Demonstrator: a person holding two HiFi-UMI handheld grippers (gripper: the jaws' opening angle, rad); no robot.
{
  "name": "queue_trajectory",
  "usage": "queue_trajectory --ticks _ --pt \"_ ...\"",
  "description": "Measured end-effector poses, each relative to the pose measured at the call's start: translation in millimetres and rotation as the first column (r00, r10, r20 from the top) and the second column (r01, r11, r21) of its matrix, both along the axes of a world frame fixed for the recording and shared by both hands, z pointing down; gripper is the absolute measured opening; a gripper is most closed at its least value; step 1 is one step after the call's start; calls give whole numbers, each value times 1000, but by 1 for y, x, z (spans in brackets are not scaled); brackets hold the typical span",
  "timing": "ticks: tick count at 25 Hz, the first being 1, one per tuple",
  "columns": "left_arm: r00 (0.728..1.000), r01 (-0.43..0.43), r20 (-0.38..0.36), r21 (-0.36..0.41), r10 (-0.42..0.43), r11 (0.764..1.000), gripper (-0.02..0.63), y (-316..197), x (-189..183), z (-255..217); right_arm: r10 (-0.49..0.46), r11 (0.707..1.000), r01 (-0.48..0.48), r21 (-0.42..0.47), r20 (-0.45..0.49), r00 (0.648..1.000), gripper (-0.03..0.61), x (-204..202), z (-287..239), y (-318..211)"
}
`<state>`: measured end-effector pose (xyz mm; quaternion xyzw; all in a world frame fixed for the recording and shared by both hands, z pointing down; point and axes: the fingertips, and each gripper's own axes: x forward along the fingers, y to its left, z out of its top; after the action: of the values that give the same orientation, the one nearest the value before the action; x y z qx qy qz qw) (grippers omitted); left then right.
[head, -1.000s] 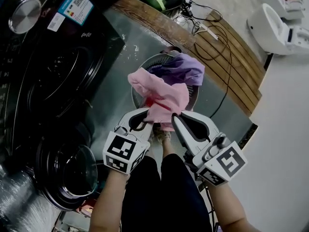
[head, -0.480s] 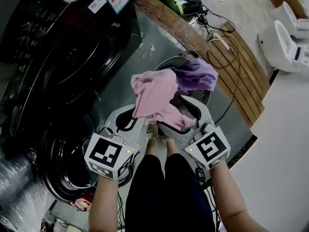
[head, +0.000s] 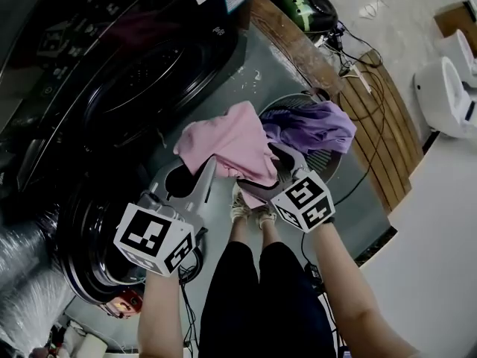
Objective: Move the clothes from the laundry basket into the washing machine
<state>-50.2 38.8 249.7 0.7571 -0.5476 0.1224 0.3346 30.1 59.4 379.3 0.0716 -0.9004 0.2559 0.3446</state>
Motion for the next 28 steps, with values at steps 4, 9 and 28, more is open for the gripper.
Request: queue_trajectory --ticks 4,9,28 --pt "997 71 5 -3 -71 997 14 7 -19 3 -49 996 47 -72 -25 998 229 -12 28 17" --pt "979 204 3 -15 -204 979 14 19 -44 21 -32 996 34 -80 29 999 38 -32 16 18" --pt "824 551 -91 -105 -560 828 212 59 -74 110 4 1000 -8 10 323 946 35 -154 -32 -44"
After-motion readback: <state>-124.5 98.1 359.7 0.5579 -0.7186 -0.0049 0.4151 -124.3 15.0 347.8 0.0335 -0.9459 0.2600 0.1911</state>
